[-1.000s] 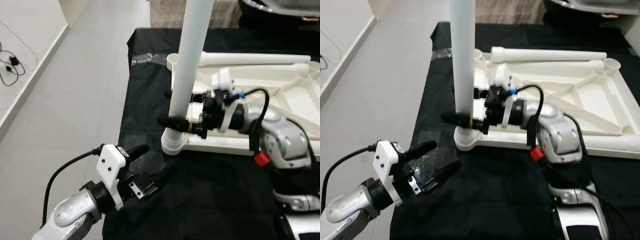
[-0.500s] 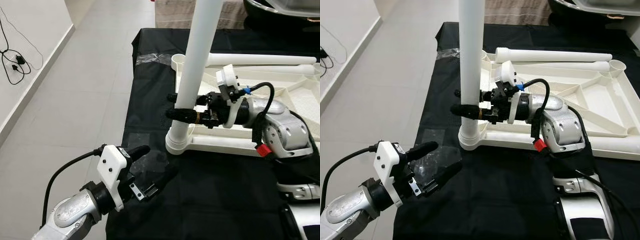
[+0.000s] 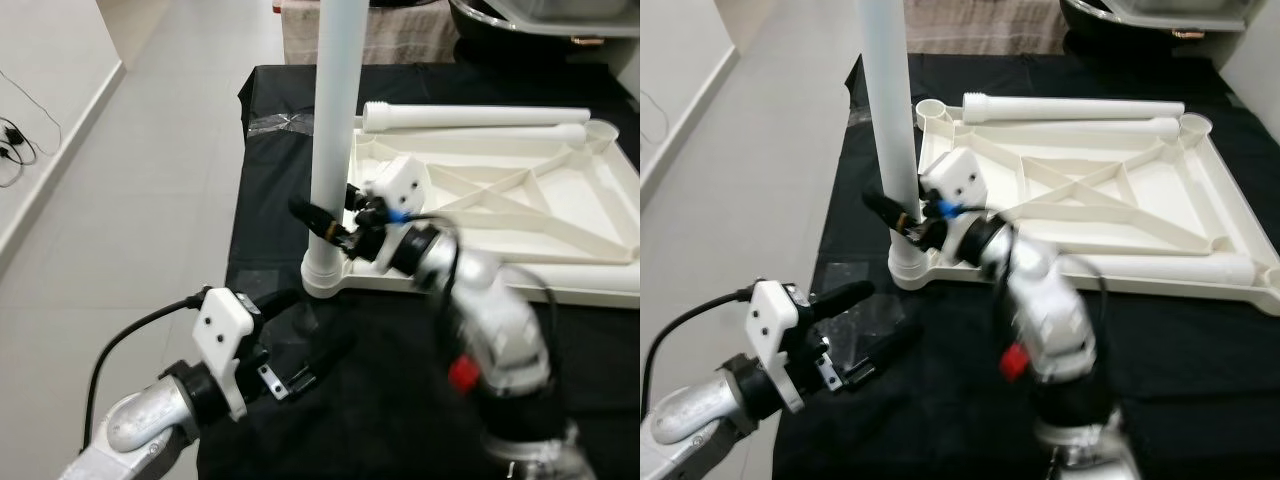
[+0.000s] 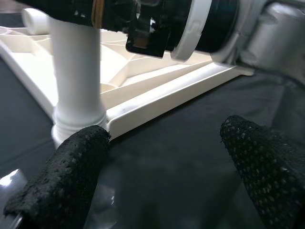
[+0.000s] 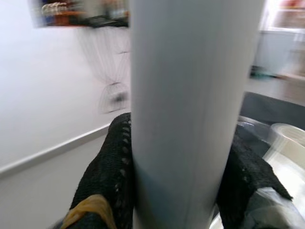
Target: Building children table
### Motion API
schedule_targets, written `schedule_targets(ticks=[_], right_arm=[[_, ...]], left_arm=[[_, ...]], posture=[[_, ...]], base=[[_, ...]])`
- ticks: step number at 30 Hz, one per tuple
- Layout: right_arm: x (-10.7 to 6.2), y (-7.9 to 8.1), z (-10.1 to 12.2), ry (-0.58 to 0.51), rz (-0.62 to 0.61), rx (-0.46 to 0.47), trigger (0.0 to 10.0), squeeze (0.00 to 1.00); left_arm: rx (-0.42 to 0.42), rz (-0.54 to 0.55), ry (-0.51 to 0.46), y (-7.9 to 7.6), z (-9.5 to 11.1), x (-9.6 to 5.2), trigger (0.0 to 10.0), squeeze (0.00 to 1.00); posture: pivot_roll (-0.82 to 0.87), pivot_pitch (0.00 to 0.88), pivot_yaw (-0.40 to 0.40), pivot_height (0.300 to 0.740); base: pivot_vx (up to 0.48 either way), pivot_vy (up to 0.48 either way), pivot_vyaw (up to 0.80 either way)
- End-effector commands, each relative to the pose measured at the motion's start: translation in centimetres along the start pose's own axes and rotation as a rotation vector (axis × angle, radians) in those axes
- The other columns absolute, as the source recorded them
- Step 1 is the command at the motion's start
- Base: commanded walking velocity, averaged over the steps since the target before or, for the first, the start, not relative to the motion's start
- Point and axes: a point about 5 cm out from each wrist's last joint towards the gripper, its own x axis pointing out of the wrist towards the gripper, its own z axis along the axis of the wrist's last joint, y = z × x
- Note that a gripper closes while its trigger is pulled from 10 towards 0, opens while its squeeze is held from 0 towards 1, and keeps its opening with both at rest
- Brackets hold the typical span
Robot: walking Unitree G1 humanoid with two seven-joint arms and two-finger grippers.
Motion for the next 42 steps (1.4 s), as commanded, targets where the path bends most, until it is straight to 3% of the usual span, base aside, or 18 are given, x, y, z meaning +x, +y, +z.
schedule_targets(ticks=[1,6,11,12,13,14,15,16,18,20,23,26,30,33,38,42], right_arm=[[-1.2,-1.2,-4.7,0.264,-0.15,-0.009,0.0,0.0],[0.2,-1.7,-4.2,0.246,-0.165,-0.013,0.0,0.0],[0.2,-1.7,-3.8,0.241,-0.201,-0.019,0.0,0.0],[0.2,-1.5,-3.8,0.25,-0.204,-0.02,5.2,0.0],[0.2,-1.5,-3.8,0.25,-0.204,-0.02,5.2,0.0],[0.2,-1.2,-3.5,0.224,-0.182,-0.024,10.0,0.0],[0.2,-0.9,-3.2,0.205,-0.176,-0.027,10.0,0.0],[0.2,-0.5,-2.9,0.18,-0.164,-0.003,10.0,1.0],[0.3,-0.1,-2.7,0.152,-0.122,0.039,10.0,1.0],[0.4,0.9,-2.0,0.085,0.022,0.13,10.0,1.0],[0.1,1.4,-1.5,0.051,0.133,0.13,10.0,1.0],[-1.5,2.0,-1.3,0.052,0.421,0.158,10.0,1.0],[-2.9,1.7,-1.8,0.108,0.556,0.134,10.0,1.0],[-3.9,1.0,-2.3,0.163,0.622,0.104,10.0,1.0],[-4.3,-0.4,-2.5,0.198,0.632,0.067,10.0,1.0],[-3.9,-2.8,-2.3,0.2,0.545,0.022,10.0,1.0]], left_arm=[[0.0,0.003,0.024,0.0,-0.5,-0.2,10.0,0.0],[0.001,-0.001,0.02,-0.1,-0.5,0.0,10.0,0.0],[0.003,0.007,0.02,0.1,-0.5,-0.1,10.0,0.0],[0.003,0.011,0.02,0.1,-0.5,-0.1,10.0,0.0],[0.003,0.011,0.02,0.1,-0.5,-0.1,10.0,0.0],[0.002,0.012,0.021,0.1,-0.6,-0.1,10.0,0.0],[0.001,0.012,0.021,0.1,-0.6,-0.1,10.0,0.0],[0.0,0.013,0.022,0.1,-0.6,-0.1,10.0,0.0],[-0.001,0.012,0.023,0.1,-0.7,-0.1,10.0,0.0],[-0.005,0.008,0.029,0.0,-0.8,-0.1,10.0,0.0],[-0.007,0.004,0.031,-0.1,-0.9,-0.1,10.0,0.0],[-0.007,-0.016,0.031,-0.1,-0.9,0.2,10.0,0.0],[-0.004,-0.015,0.03,0.0,-0.8,0.1,10.0,0.0],[-0.009,-0.011,0.034,-0.1,-0.9,0.0,10.0,0.0],[-0.016,-0.006,0.042,-0.3,-1.1,-0.2,10.0,0.0],[-0.007,-0.002,0.047,-0.2,-1.1,-0.3,10.0,0.0]], posture=[[0.06,0.27,-0.019,0.74],[0.06,0.256,-0.026,0.74],[0.05,0.265,-0.023,0.74],[0.05,0.263,-0.024,0.74],[0.05,0.263,-0.024,0.74],[0.05,0.267,-0.022,0.74],[0.04,0.276,-0.017,0.74],[0.04,0.27,-0.016,0.74],[0.04,0.27,-0.016,0.74],[0.04,0.273,-0.012,0.74],[0.03,0.273,-0.004,0.74],[0.03,0.27,-0.005,0.74],[0.04,0.269,-0.005,0.74],[0.04,0.268,-0.004,0.74],[0.05,0.266,-0.004,0.74],[0.05,0.263,-0.005,0.74]], base=[[0.0,0.0,0.0],[0.0,0.0,0.0],[0.0,0.0,0.0],[0.0,0.0,0.0],[0.0,0.0,0.0],[0.0,0.0,0.0],[0.0,0.0,0.0],[0.0,0.0,0.0],[0.0,0.0,0.0],[0.0,0.0,0.0],[0.0,0.0,0.0],[0.0,0.0,0.0],[0.0,0.0,0.0],[0.0,0.0,0.0],[0.0,0.0,0.0],[0.0,0.0,0.0]])
